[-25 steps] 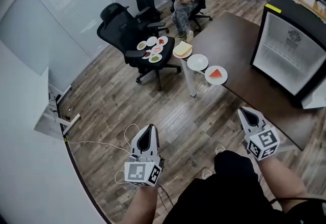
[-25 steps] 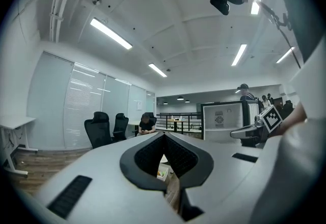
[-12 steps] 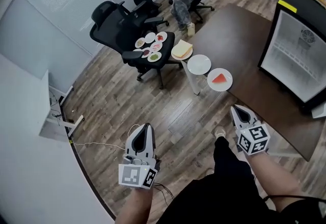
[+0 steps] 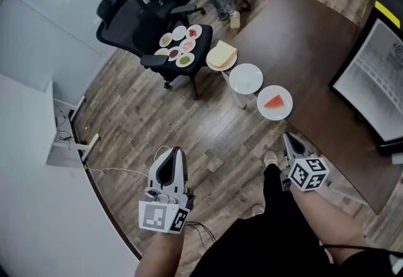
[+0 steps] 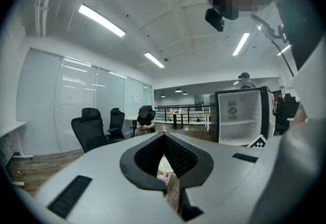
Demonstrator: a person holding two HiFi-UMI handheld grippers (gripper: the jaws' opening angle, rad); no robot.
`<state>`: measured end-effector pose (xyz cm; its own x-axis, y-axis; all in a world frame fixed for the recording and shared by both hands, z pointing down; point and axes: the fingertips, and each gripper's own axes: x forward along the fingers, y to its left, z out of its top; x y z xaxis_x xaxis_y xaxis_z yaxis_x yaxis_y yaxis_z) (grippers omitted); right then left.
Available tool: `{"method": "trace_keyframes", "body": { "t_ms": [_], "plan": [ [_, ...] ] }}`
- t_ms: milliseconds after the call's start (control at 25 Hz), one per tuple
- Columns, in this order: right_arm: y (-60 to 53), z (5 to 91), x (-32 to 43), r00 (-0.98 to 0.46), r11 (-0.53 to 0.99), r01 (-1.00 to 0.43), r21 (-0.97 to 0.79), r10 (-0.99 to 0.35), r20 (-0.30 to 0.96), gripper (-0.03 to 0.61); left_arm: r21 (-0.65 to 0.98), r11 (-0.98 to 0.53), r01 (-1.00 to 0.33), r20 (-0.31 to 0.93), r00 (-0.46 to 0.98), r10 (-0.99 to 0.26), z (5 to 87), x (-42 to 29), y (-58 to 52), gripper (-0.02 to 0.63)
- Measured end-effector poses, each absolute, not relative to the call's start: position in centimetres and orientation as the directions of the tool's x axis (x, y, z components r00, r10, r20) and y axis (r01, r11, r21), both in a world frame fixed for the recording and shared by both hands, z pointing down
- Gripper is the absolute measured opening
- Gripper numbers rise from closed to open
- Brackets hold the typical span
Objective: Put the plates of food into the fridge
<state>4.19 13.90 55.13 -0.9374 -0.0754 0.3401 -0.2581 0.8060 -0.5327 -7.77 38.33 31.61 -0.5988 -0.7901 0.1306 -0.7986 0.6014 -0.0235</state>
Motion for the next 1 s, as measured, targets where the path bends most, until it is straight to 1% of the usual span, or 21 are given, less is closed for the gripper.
{"method": "trace_keyframes", "body": {
  "t_ms": [200, 360, 480, 520, 600, 720, 800, 1000],
  "plan": [
    [12.8, 58.1, 1.8, -0.955, 0.697, -0.252, -0.671, -0.066, 0.290, 0.006, -0.005, 0.579, -0.815, 0.173, -0.571, -0.803, 33.1, -10.3, 34.5, 0.005],
    [12.2, 61.6, 0.8, -0.954, 0.551, -0.288, -0.783, -0.099, 0.281, 0.011, -0.012, 0.555, -0.832, 0.204, -0.546, -0.813, 34.5, -11.0, 32.7, 0.005],
    [11.9, 64.0, -0.1, -0.950, 0.463, -0.308, -0.831, -0.099, 0.296, 0.110, -0.013, 0.558, -0.830, 0.220, -0.547, -0.808, 35.3, -11.8, 31.9, 0.005],
    [11.8, 64.6, -0.5, -0.948, 0.446, -0.312, -0.839, -0.092, 0.304, 0.128, -0.013, 0.559, -0.829, 0.225, -0.548, -0.806, 35.6, -12.1, 31.7, 0.005],
    [11.4, 65.7, -1.1, -0.943, 0.406, -0.329, -0.853, -0.093, 0.319, 0.143, -0.014, 0.560, -0.828, 0.239, -0.547, -0.802, 36.3, -12.6, 31.1, 0.005],
    [10.6, 67.0, -2.2, -0.937, 0.303, -0.349, -0.887, -0.108, 0.332, 0.163, -0.009, 0.566, -0.825, 0.263, -0.548, -0.794, 37.3, -13.5, 30.4, 0.005],
    [10.3, 67.5, -3.0, -0.939, 0.247, -0.344, -0.906, -0.112, 0.326, 0.166, -0.004, 0.568, -0.823, 0.273, -0.547, -0.791, 37.8, -14.1, 29.9, 0.005],
    [9.3, 67.6, -4.7, -0.947, 0.164, -0.309, -0.937, -0.138, 0.289, 0.167, -0.009, 0.555, -0.832, 0.291, -0.533, -0.795, 38.4, -14.7, 28.6, 0.005]
  ]
}}
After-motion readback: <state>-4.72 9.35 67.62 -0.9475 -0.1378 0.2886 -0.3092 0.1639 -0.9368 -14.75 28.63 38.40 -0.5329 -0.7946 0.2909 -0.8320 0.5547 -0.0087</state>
